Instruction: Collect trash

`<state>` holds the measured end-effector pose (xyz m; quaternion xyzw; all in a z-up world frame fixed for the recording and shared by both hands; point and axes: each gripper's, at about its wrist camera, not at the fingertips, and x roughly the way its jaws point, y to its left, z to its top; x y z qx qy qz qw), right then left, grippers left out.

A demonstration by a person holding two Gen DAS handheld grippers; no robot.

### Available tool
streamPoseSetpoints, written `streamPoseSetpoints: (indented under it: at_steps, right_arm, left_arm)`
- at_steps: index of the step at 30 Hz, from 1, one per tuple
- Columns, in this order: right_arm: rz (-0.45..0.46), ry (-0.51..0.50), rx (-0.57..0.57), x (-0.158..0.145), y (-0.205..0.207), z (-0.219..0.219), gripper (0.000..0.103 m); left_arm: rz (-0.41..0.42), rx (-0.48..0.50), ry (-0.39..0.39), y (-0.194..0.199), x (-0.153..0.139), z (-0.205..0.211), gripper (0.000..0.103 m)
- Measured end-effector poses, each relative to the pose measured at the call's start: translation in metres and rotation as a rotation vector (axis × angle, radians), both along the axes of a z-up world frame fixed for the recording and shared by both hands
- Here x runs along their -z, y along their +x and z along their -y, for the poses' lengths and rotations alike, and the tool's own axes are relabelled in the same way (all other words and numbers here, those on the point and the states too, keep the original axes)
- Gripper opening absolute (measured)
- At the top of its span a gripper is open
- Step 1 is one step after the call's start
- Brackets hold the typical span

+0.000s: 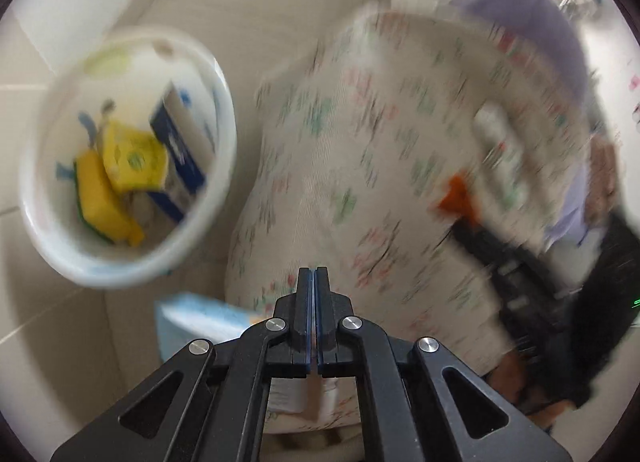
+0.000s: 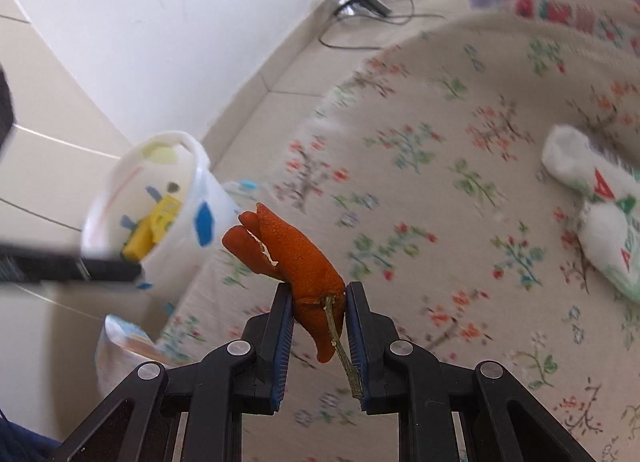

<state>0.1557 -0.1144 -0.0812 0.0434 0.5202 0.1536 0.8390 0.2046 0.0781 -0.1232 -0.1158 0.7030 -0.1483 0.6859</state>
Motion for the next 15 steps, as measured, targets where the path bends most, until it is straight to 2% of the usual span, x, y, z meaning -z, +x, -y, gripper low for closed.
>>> streamPoseSetpoints:
  at_steps: [1, 2, 4, 5, 7, 9, 12, 15]
  right_arm:
    - [0.002, 0.007, 0.010, 0.001, -0.001, 0.005, 0.023]
    - [0.007, 0.013, 0.020, 0.001, -0.003, 0.012, 0.023]
    - [0.014, 0.030, 0.049, 0.000, -0.007, 0.026, 0.023]
    - [0.021, 0.036, 0.058, -0.001, -0.010, 0.031, 0.023]
    - [0.047, 0.037, 0.060, -0.004, -0.015, 0.038, 0.023]
    - [0.049, 0.054, 0.059, -0.004, -0.018, 0.044, 0.023]
    - [0.048, 0.067, 0.057, -0.002, -0.017, 0.046, 0.023]
    - [0.046, 0.078, 0.046, 0.000, -0.017, 0.043, 0.023]
  left_arm:
    - [-0.037, 0.017, 0.027, -0.008, 0.013, 0.010, 0.003]
    - [0.065, -0.002, 0.034, -0.015, 0.009, 0.017, 0.003]
    - [0.048, 0.007, -0.027, -0.025, 0.021, 0.032, 0.001]
    - [0.009, 0.033, -0.050, -0.027, 0.028, 0.041, 0.001]
    - [0.002, 0.032, -0.047, -0.028, 0.030, 0.048, 0.001]
    - [0.078, 0.028, -0.044, -0.024, 0.015, 0.047, 0.001]
    - [0.149, -0.032, -0.074, -0.017, -0.007, 0.026, 0.001]
    - [0.213, -0.111, -0.004, -0.014, -0.020, -0.002, 0.002]
